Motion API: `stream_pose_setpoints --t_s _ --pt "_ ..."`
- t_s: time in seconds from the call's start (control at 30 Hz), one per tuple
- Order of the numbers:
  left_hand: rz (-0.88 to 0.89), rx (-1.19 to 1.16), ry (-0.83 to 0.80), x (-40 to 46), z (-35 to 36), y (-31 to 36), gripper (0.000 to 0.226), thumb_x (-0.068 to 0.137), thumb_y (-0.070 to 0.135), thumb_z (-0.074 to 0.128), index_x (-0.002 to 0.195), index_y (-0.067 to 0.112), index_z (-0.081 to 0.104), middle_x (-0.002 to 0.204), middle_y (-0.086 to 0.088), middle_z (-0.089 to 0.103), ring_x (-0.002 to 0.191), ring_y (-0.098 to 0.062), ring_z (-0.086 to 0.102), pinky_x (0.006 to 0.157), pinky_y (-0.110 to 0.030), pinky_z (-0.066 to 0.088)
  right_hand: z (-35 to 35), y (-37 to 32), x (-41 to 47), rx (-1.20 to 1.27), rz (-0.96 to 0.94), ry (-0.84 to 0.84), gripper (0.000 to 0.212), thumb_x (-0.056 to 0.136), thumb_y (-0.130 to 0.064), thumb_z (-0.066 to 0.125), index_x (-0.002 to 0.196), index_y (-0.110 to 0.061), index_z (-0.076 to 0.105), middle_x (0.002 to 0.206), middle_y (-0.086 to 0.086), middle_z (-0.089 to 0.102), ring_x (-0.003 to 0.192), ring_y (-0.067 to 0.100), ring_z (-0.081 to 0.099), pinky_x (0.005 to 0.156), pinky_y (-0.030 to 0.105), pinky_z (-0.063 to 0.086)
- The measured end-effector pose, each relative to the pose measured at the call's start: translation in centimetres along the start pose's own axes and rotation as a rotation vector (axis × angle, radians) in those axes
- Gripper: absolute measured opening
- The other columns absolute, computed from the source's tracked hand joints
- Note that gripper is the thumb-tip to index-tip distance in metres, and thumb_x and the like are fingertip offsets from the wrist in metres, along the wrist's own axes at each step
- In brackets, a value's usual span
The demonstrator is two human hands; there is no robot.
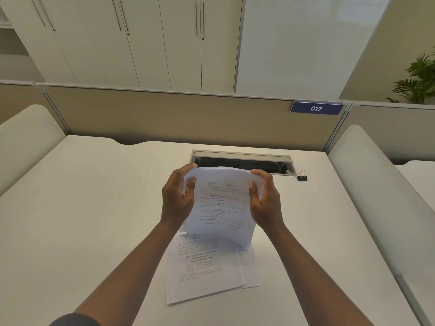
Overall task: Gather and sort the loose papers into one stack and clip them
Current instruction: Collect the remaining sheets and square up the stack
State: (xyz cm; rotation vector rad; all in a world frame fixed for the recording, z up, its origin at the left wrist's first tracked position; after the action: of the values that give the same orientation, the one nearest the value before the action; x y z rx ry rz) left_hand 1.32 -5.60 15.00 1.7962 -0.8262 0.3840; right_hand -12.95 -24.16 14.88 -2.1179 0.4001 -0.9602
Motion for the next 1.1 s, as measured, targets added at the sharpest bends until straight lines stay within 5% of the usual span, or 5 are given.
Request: stream_pose_setpoints --t_s 0.23,0.57,0.7,0.83,1.1 --pt "-0.254 -0.2 0.002 -0.5 0.1 -2.2 0.043 0.089 0.04 0.058 0.125 0.034 0.035 0.11 0.002 0.06 0.088 -0.018 0.067 0.068 -0.026 0.06 0.7 1.6 -0.6 0.274 0.287 -0.025 0.05 0.096 -0.032 0.05 0.139 -0.027 0.024 0.107 -0.014 0.056 0.091 0.004 0.065 0.067 0.019 0.058" --pt "-0.628 -0.434 -0.232 -4.6 3.7 -6.3 0.031 0.081 0.045 0.056 0.102 0.022 0.062 0.096 -0.001 0.07 0.088 -0.022 0.067 0.072 -0.031 0.059 3.5 5.9 -4.7 0.297 0.462 -0.113 0.024 0.099 -0.04 0.029 0.11 -0.023 0.041 0.096 -0.005 0.06 0.085 0.0 0.065 0.065 0.023 0.055" --pt "-0.656 -0.461 -0.154 -4.5 3.8 -6.4 0.03 0.083 0.042 0.058 0.098 0.017 0.065 0.095 -0.009 0.07 0.086 -0.029 0.066 0.073 -0.044 0.058 3.4 5.9 -4.6 0.322 0.486 -0.037 0.022 0.102 -0.033 0.03 0.107 -0.018 0.045 0.094 -0.004 0.06 0.079 -0.004 0.063 0.06 0.017 0.053" --pt "-0.619 -0.498 -0.109 -4.5 3.6 -5.8 0.03 0.082 0.036 0.061 0.102 0.014 0.064 0.092 -0.004 0.07 0.08 -0.018 0.068 0.064 -0.028 0.058 3.2 5.9 -4.3 0.36 0.465 0.028 0.03 0.096 -0.044 0.033 0.106 -0.018 0.047 0.092 -0.003 0.061 0.078 0.0 0.063 0.062 0.02 0.054" --pt "-0.705 -0.38 -0.222 -7.5 5.2 -7.7 0.011 0.093 0.024 0.057 0.102 0.029 0.062 0.098 -0.002 0.069 0.094 -0.024 0.066 0.084 -0.047 0.059 4.8 7.1 -6.8 0.307 0.518 -0.111 0.012 0.101 -0.025 0.038 0.108 -0.032 0.045 0.103 -0.005 0.059 0.089 -0.005 0.06 0.066 0.015 0.054"
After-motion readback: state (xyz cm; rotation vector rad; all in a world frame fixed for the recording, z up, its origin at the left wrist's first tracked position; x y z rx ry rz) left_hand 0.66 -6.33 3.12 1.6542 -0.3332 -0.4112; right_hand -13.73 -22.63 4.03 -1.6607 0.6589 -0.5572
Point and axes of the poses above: each hand's wrist, its own x-axis towards the middle knuckle, its own z-axis out of the palm, y = z × x, the point moved 7 cm from there along x, towards the middle knuckle
